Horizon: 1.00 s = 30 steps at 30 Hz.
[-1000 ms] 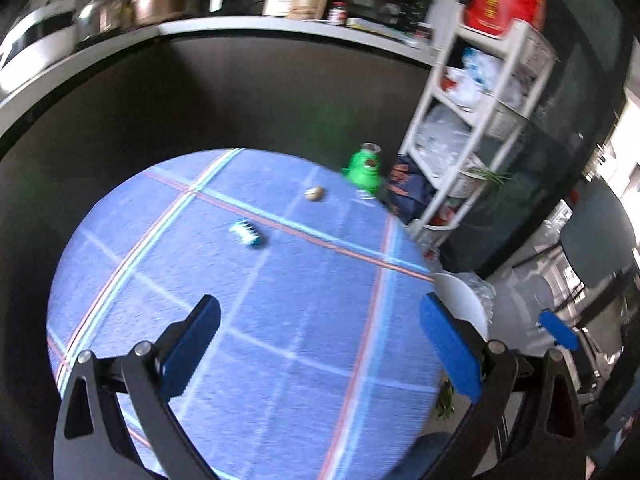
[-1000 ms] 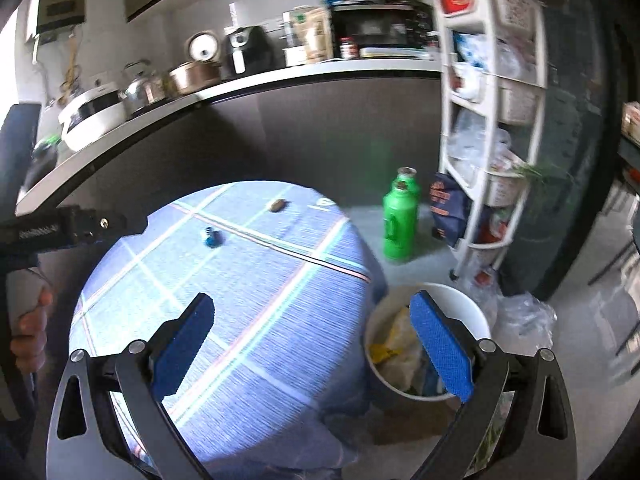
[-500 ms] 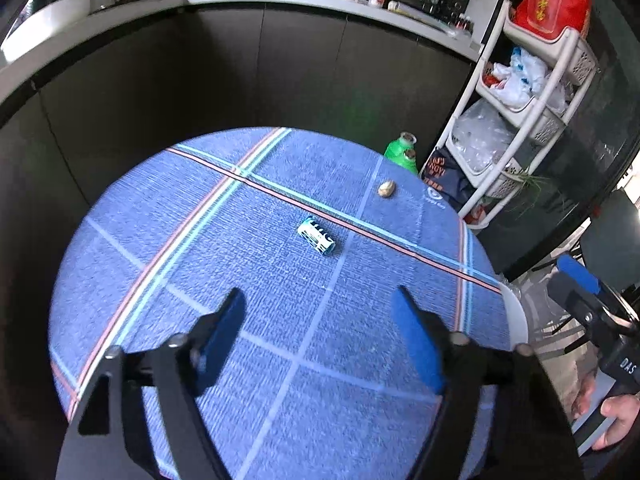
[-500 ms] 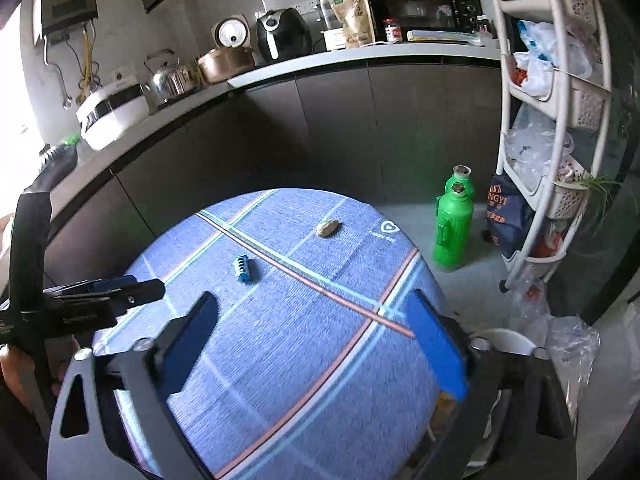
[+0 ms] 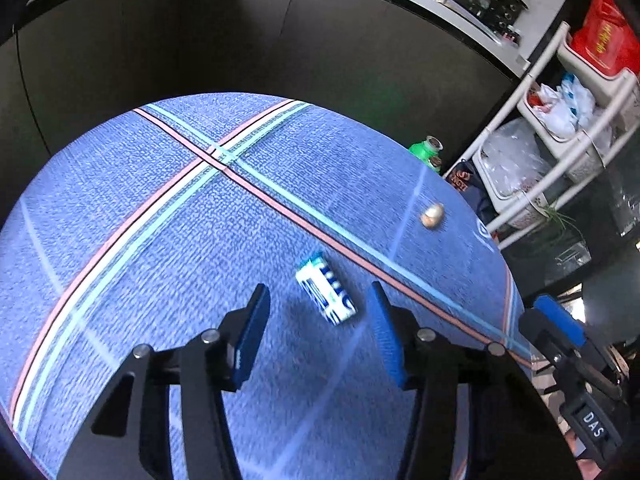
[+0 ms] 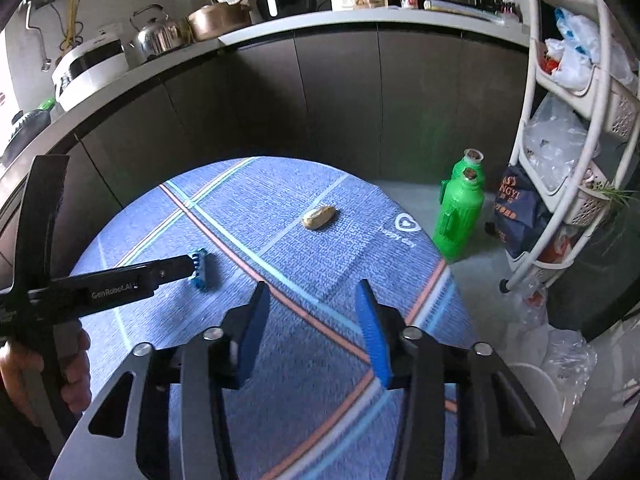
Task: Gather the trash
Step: 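Grasp the small blue-white box with the left gripper while the right gripper grasps the bread roll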
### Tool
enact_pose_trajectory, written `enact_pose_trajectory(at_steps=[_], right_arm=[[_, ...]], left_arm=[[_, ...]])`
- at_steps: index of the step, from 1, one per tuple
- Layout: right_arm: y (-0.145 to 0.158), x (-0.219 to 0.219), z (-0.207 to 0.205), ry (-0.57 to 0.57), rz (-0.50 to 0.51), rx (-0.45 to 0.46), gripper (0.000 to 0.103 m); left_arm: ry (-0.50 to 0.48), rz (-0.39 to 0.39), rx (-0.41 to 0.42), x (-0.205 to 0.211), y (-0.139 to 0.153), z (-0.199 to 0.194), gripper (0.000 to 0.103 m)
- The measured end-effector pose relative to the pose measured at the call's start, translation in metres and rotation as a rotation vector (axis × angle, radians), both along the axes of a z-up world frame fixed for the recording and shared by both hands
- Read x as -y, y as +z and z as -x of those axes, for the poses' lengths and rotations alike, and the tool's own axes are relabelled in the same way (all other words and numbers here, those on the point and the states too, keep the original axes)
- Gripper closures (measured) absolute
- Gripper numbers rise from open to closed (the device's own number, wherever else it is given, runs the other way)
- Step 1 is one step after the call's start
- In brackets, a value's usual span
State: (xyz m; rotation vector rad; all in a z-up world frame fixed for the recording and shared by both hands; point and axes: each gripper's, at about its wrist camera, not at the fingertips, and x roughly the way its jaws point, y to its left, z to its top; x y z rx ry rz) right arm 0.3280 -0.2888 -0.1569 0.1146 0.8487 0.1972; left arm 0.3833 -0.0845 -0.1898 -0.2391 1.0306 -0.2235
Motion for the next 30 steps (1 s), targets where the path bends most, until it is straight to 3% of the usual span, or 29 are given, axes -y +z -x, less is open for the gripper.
enact_pose_trajectory(at_steps=[6,8,13,23,30], right_arm=[[-0.013,-0.008,-0.034,0.006,-0.014,-0.019,0.067],[-0.017,-0.011,-0.044,0.008,-0.019,-0.027,0.067],[-0.025,-0.019,-0.068,0.0,-0.026,-0.048,0.067],[-0.043,-0.032,-0.107,-0.045,-0.02,-0.092,0.066],[-0.051,-0.042,-0.116,-0.074,0.03,-0.083,0.068]], left_arm=[[-0.018,-0.012,0.007,0.007,-0.011,-0.013,0.063],[-0.033,0.0,0.006,0.008,-0.012,-0.016,0.074],[-0.07,0.007,0.024,0.008,-0.012,-0.014,0.081],[-0.127,0.008,0.053,-0.004,-0.006,-0.003,0.088],[-0.159,0.012,0.065,-0.011,-0.004,0.006,0.087]])
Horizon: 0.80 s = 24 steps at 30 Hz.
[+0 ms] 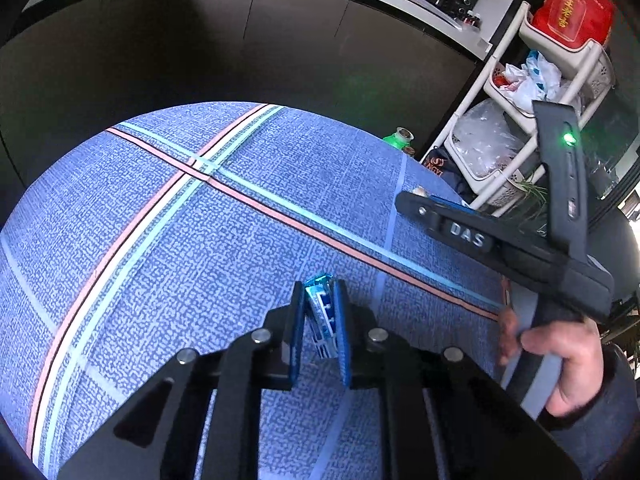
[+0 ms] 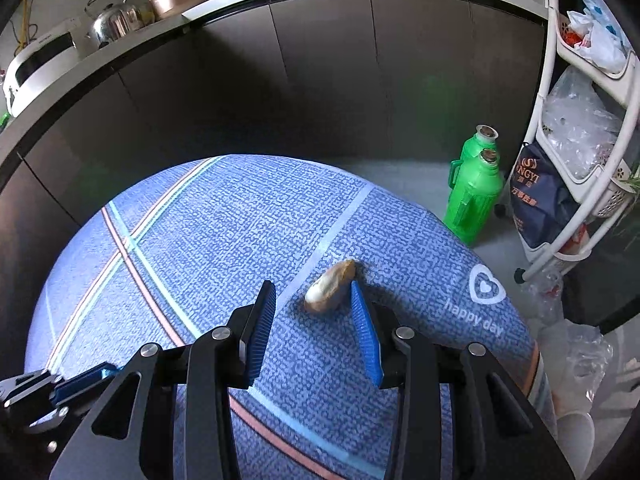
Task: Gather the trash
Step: 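Grasp the small blue-white box with the left gripper while the right gripper grasps the bread roll, then carry the small box and bread roll over the white bin and release both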
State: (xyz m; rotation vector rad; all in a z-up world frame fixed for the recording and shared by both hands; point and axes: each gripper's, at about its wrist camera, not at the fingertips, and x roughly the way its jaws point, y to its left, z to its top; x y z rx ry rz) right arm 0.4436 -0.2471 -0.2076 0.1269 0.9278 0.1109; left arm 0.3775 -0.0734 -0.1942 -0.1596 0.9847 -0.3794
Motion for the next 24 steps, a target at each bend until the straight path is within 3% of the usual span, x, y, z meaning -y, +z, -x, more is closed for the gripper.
enact_pose_trajectory(at_steps=[2,9,14,24], right_arm=[[-0.001,-0.001,0.0,0.006,0.018,0.0,0.087],[0.006,-0.006,0.021,0.055,0.036,0.022,0.088],[0.022,-0.004,0.053,0.071,0.017,0.064,0.088],[0.052,0.014,0.142,0.045,-0.054,0.106,0.088]], left_arm=[[-0.01,-0.007,-0.006,0.0,-0.002,0.001,0.086],[-0.015,-0.013,-0.031,-0.003,-0.01,0.005,0.081],[-0.044,-0.057,-0.009,0.005,-0.009,0.008,0.087],[-0.058,-0.033,0.023,0.013,0.025,0.046,0.093]])
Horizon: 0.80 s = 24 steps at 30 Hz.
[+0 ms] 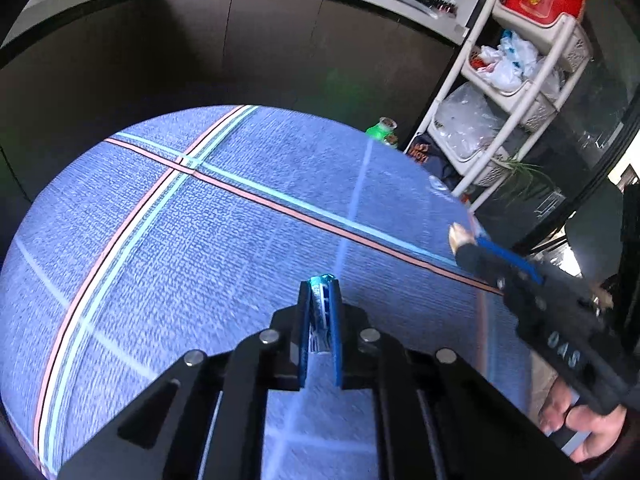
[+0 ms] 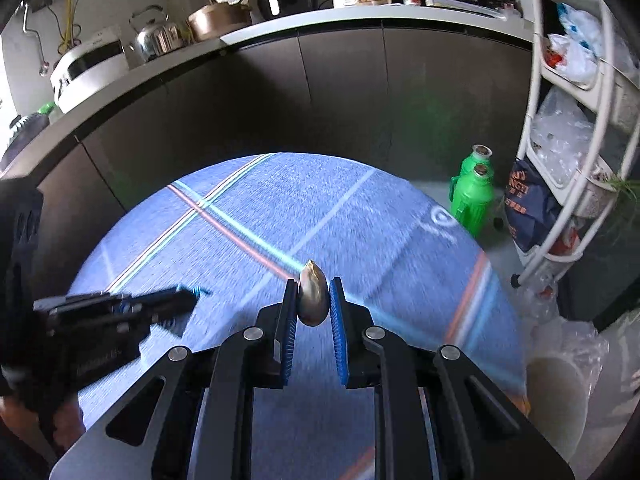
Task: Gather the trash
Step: 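Carry the small box and bread roll over the white bin and release both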
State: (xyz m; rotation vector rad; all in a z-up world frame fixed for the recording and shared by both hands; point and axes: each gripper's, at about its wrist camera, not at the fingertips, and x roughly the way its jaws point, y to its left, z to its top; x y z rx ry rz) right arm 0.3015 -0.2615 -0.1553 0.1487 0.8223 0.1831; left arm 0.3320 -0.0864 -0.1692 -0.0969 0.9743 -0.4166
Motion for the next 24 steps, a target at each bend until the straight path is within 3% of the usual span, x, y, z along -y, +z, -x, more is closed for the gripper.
enact_pose_trajectory(at_steps=[11,24], right_arm=[[0.028,0.036,0.106,-0.076,-0.047,0.027,0.088],[0.052,0.086,0.181,-0.185,-0.067,0.084,0.088]], left_arm=[[-0.057,-0.008,0.077,0.023,0.06,0.074,0.093],[-0.212,-0.026,0.174,0.09,0.112,0.152,0.093]])
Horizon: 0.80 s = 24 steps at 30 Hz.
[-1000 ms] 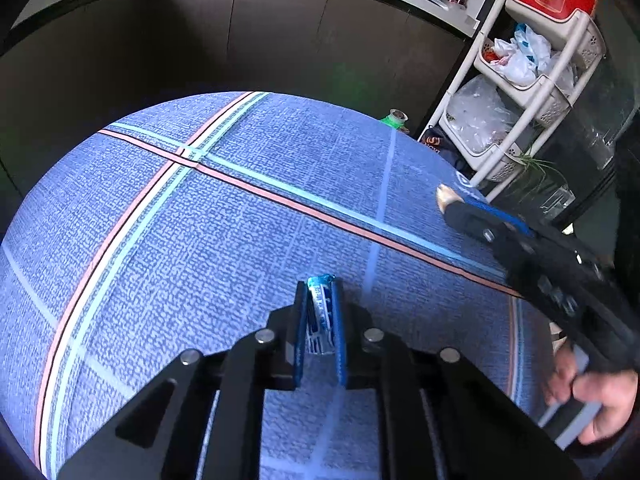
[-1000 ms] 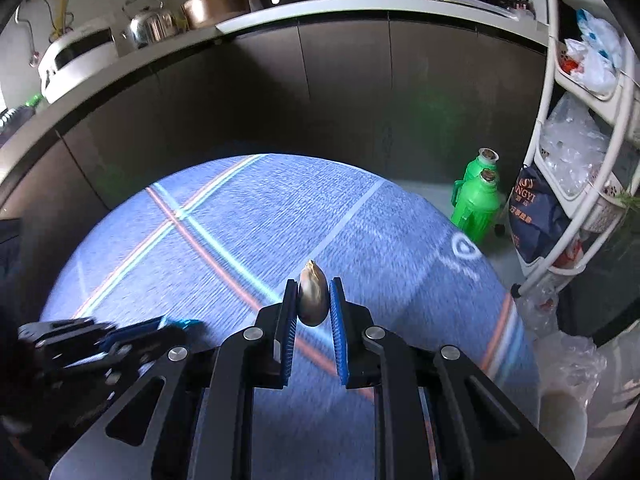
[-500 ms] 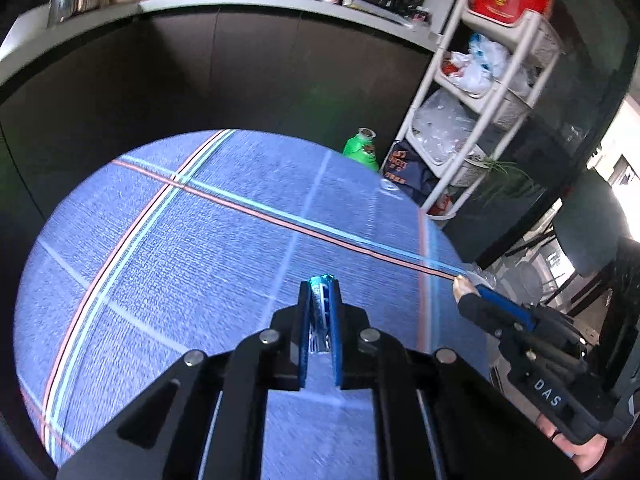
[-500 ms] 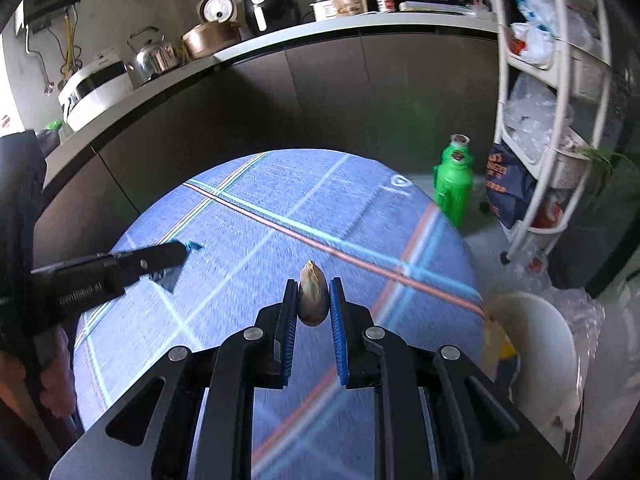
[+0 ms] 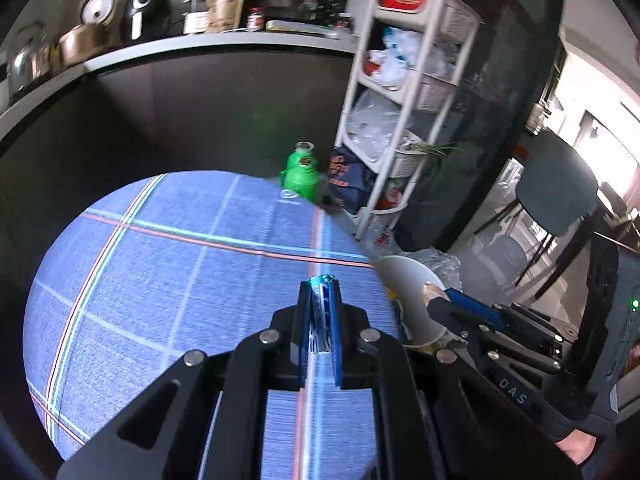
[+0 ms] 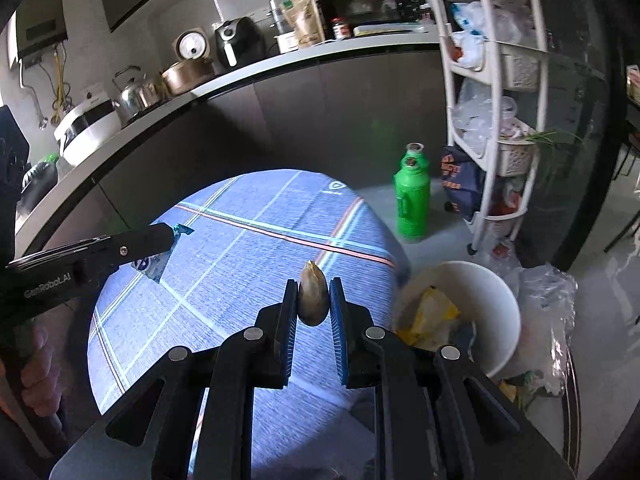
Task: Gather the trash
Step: 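Carry the small box and bread roll over the white bin and release both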
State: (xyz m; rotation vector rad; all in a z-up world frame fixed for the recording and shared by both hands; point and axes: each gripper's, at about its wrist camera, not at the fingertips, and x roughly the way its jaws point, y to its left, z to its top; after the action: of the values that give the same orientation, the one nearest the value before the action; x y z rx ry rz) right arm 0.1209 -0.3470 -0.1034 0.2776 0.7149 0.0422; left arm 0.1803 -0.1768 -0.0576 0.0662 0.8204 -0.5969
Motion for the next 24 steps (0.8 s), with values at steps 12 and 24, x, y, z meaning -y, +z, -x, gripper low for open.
enact_pose_trajectory(at_steps=[12,24], right_arm=[[-0.01,0.041,0.028,-0.087,-0.036,0.0,0.088],[-0.044,0.084,0.034,-0.165,-0.078,-0.053,0.088]], left_arm=[[-0.105,-0.021,-0.007,0.061,0.0,0.013,0.093],[-0.186,-0.028,-0.079,0.117,-0.023,0.002,0.093]])
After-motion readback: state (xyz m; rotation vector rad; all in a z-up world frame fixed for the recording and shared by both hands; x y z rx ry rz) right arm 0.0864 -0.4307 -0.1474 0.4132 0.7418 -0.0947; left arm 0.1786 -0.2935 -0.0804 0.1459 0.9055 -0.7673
